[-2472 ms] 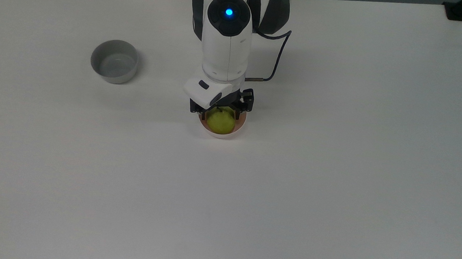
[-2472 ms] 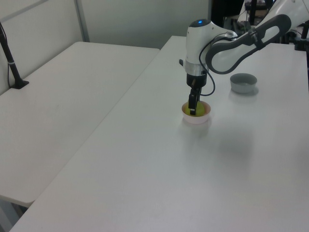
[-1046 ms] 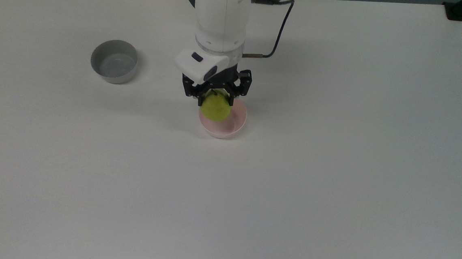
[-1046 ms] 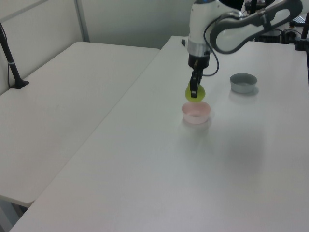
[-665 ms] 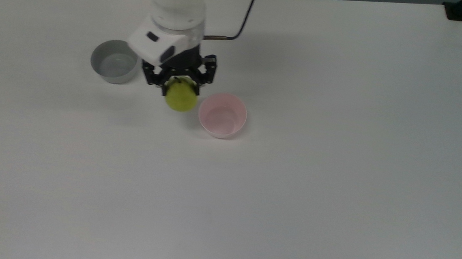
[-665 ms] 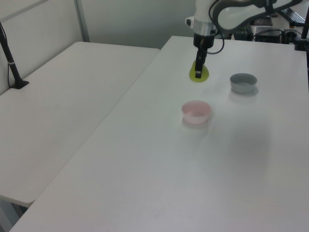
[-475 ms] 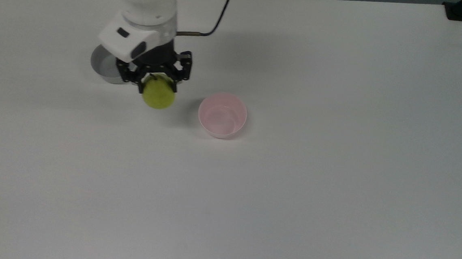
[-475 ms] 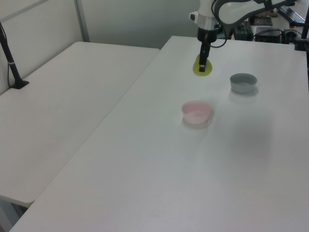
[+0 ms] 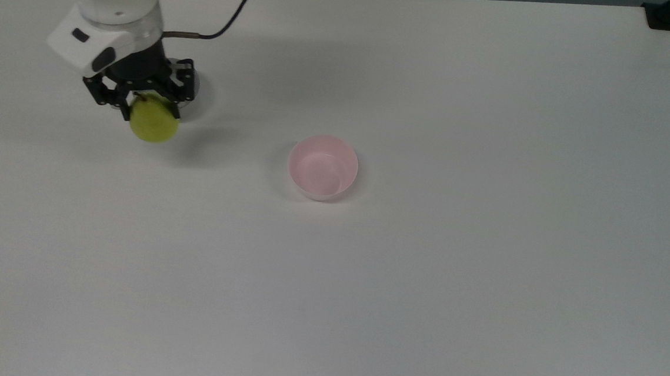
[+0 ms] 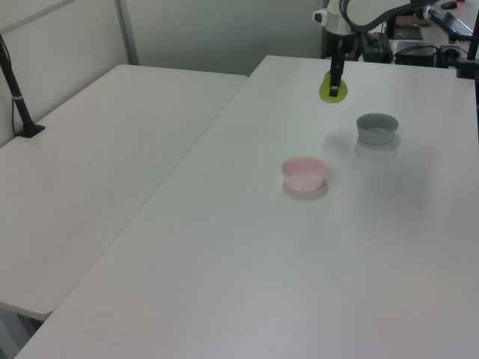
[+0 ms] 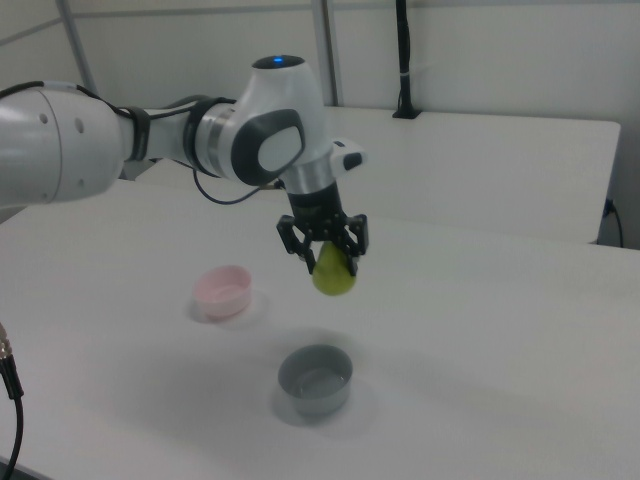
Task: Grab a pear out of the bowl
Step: 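Lift the pear out of the bowl and carry it beside the grey bowl, then lower the pear onto the table and open the gripper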
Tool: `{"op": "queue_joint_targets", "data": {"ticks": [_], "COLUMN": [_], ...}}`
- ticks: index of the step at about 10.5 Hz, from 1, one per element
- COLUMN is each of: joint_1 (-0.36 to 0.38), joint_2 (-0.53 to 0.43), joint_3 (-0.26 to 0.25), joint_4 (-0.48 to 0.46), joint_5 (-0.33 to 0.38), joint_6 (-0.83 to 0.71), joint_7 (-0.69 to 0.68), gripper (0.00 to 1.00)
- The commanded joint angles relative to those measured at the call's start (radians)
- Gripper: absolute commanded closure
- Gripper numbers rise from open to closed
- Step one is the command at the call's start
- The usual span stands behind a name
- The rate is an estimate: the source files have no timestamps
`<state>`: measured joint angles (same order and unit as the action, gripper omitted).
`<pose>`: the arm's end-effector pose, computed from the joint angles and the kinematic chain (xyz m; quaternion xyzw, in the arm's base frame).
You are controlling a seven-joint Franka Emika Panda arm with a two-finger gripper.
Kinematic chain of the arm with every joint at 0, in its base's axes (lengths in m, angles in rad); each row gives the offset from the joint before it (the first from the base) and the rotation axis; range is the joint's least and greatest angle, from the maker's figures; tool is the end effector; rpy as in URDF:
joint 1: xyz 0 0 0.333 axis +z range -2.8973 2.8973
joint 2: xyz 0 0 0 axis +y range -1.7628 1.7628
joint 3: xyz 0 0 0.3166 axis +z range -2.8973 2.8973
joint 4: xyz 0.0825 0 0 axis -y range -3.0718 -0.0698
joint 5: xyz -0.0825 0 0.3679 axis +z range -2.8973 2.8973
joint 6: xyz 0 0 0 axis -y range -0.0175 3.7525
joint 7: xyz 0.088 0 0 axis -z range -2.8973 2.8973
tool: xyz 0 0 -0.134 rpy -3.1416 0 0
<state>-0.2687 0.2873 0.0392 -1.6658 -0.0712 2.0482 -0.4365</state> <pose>0.6228 -0.1534 0.4278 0.9916 0.1168 0.0363 0.0410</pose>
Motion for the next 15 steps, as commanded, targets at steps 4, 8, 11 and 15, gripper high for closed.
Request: {"op": "queue_joint_targets", "data": {"ticks": [4, 8, 11, 15], "joint_1": [-0.106, -0.109, -0.104, -0.103], "joint_2": [0.113, 0.148, 0.170, 0.170], "joint_3": [-0.016, -0.016, -0.016, -0.016], "joint_4": [-0.034, -0.061, -0.066, -0.069], "joint_5": [-0.006, 0.002, 0.004, 0.004], "joint_6": [0.196, 0.268, 0.302, 0.302], "joint_7": [-0.080, -0.073, -0.064, -0.058], "gripper": [1.00, 1.00, 1.00, 0.20]}}
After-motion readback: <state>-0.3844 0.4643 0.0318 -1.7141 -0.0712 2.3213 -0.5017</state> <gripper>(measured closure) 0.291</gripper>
